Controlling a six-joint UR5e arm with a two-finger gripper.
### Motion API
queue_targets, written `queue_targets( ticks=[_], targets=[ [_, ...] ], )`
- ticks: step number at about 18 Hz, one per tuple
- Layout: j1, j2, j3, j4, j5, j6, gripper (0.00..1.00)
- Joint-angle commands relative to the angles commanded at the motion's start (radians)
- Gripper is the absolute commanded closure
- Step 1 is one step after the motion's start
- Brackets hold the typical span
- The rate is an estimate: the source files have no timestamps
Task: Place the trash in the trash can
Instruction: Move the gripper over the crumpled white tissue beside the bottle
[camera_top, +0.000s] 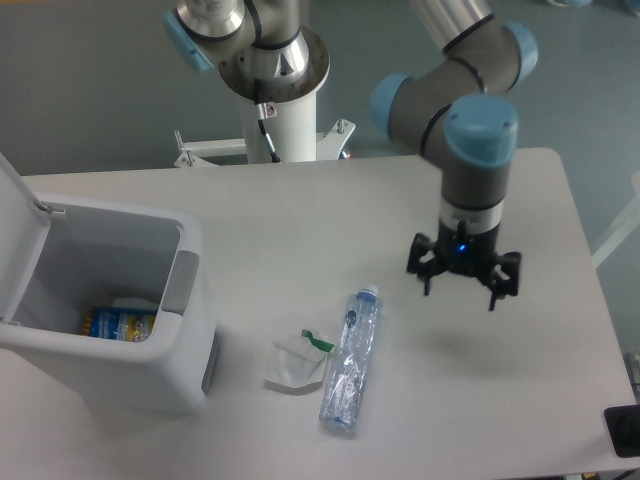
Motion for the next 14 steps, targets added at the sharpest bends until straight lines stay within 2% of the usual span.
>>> queue_targets(
  ticks=[3,5,7,9,14],
  targets=[
    [-0.055,-0.022,-0.009,0.0,0.005,-0.061,0.0],
    [-0.074,-0.023,-0.046,0.005,0.008,-0.062,0.0],
    [-0.1,0.0,-0.103,0.017,0.063,-0.014,0.0],
    [-0.126,0.02,-0.126,0.02,0.074,0.018,0.0],
    [-0.224,0.023,-0.133,0.021,0.083,0.012,0.0]
  ],
)
